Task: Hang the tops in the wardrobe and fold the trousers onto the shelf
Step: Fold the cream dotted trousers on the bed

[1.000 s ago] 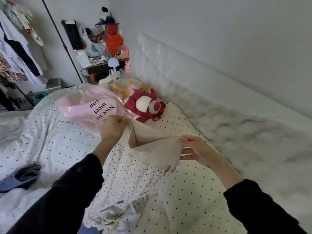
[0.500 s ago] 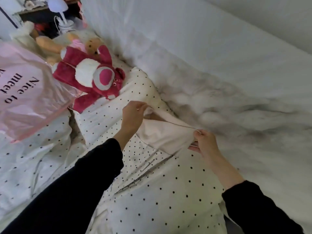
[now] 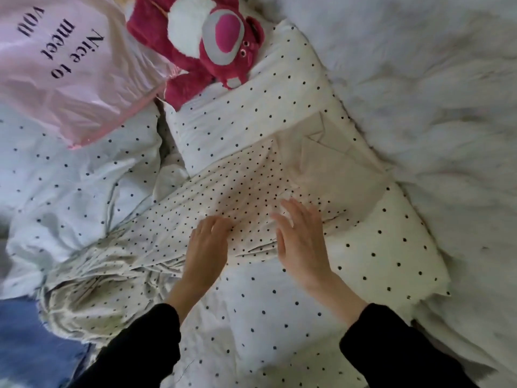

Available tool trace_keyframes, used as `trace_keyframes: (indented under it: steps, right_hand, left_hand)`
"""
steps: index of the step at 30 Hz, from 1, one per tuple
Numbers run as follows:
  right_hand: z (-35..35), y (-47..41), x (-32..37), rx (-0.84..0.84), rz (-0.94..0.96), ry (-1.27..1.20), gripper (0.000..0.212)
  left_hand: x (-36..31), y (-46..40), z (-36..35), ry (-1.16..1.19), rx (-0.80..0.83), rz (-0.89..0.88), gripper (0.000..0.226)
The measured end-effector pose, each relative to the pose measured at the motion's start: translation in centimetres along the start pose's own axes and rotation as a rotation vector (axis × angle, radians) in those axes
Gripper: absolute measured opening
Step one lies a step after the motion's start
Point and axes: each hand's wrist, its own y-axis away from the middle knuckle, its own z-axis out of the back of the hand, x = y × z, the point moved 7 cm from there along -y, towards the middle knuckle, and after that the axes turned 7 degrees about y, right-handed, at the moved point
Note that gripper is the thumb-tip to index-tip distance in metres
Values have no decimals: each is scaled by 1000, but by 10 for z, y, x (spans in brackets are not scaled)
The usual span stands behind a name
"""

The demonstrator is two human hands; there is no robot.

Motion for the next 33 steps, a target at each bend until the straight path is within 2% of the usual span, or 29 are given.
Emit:
trace_keyframes:
  steps: [4, 5, 7, 10, 13, 16, 19, 22, 26, 27, 29, 30, 31, 33]
  right_hand:
    - [-40, 32, 73, 22, 250, -27, 29]
    - [-49, 37, 84, 39, 296, -13, 30]
    - [-71, 45, 105, 106, 354, 47, 35]
    - [-90, 44, 115, 189, 309, 189, 42]
    - [-89, 36, 114, 145, 260, 333, 27]
    - [-80, 27, 116, 147, 212, 399, 15]
    - [-72, 24, 116, 175, 134, 403, 18]
    - [-70, 27, 126, 205, 96, 388, 14]
    - [-65, 6, 164, 48, 204, 311, 32]
    - [-66, -6, 176, 5, 239, 272, 31]
    - [-77, -33, 207, -24, 279, 201, 14]
    - [-85, -47, 220, 2, 271, 180, 12]
    - [-98, -60, 234, 68, 269, 173, 19]
    - [-121, -83, 252, 249, 254, 140, 22]
  left_hand:
    - [54, 59, 9, -82, -60, 49, 15]
    - [65, 67, 7, -116, -56, 59, 19]
    - [91, 85, 4, -163, -42, 102, 42]
    - [125, 98, 13, -303, 8, 141, 61]
    - [159, 91, 43, -368, 23, 193, 69]
    - [181, 71, 86, -371, -25, 130, 73]
    - [209, 54, 117, -317, 1, 243, 68]
    - [236, 61, 128, -155, 23, 386, 62]
    - [275, 91, 137, -1, 4, 544, 50]
    - [286, 98, 138, 23, 28, 587, 50]
    - [312, 113, 140, 62, 101, 677, 52]
    - [320, 120, 139, 75, 135, 709, 48]
    - [329, 127, 139, 92, 137, 746, 40]
    - [343, 138, 146, 190, 30, 827, 16]
